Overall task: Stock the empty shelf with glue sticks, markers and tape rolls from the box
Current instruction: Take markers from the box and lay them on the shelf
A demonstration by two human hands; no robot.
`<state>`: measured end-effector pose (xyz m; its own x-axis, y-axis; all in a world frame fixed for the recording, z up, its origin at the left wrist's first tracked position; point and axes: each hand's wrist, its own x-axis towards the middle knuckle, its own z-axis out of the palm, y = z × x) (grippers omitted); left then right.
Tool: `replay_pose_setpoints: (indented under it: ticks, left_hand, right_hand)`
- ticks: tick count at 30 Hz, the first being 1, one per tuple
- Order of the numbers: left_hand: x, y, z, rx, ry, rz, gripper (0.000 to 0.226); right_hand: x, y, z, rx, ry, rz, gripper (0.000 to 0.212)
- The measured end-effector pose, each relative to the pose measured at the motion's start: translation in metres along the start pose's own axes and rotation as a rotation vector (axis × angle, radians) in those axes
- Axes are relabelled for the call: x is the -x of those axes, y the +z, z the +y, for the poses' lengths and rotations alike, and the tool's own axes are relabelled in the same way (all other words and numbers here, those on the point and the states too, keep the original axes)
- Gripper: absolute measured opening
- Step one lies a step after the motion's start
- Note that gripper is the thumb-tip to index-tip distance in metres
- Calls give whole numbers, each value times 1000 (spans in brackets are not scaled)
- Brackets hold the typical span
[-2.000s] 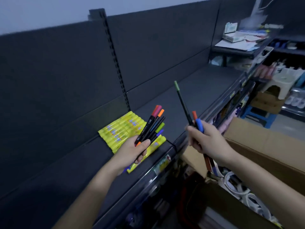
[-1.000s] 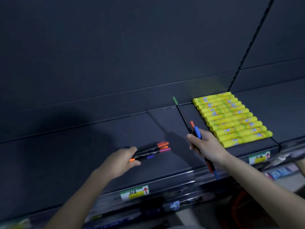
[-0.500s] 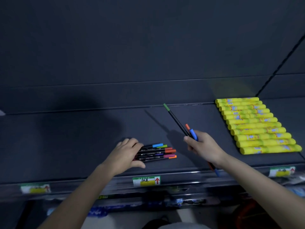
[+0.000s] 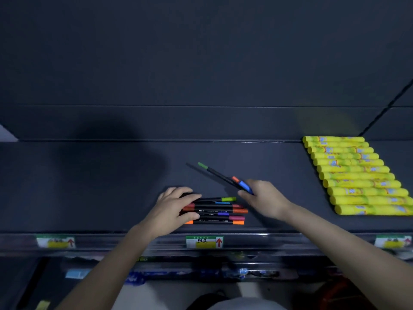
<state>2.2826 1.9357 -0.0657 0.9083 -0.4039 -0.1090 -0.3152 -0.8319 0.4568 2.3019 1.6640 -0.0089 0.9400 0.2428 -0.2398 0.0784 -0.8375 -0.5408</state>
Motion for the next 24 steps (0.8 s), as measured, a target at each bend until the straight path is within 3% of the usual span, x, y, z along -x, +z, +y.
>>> replay_pose_setpoints:
  ticks: [2, 5, 9, 16, 24]
  left_hand:
    - [3, 0, 3, 100, -70, 71, 85]
    - [9, 1, 7, 295, -201, 236, 79]
    - [19, 5, 7, 439, -295, 388, 88]
    - [18, 8, 7, 407, -338, 455, 80]
    - [12, 11, 7, 340, -370, 464, 81]
  right_hand:
    - [-7, 4, -6, 130, -35, -37, 20]
    - [-21, 8, -19, 244, -82, -52, 19]
    - [-43, 17, -39, 333, -139, -74, 17]
    - [-65, 38, -56, 348, -156, -114, 14]
    - [-67, 42, -57, 306, -192, -84, 44]
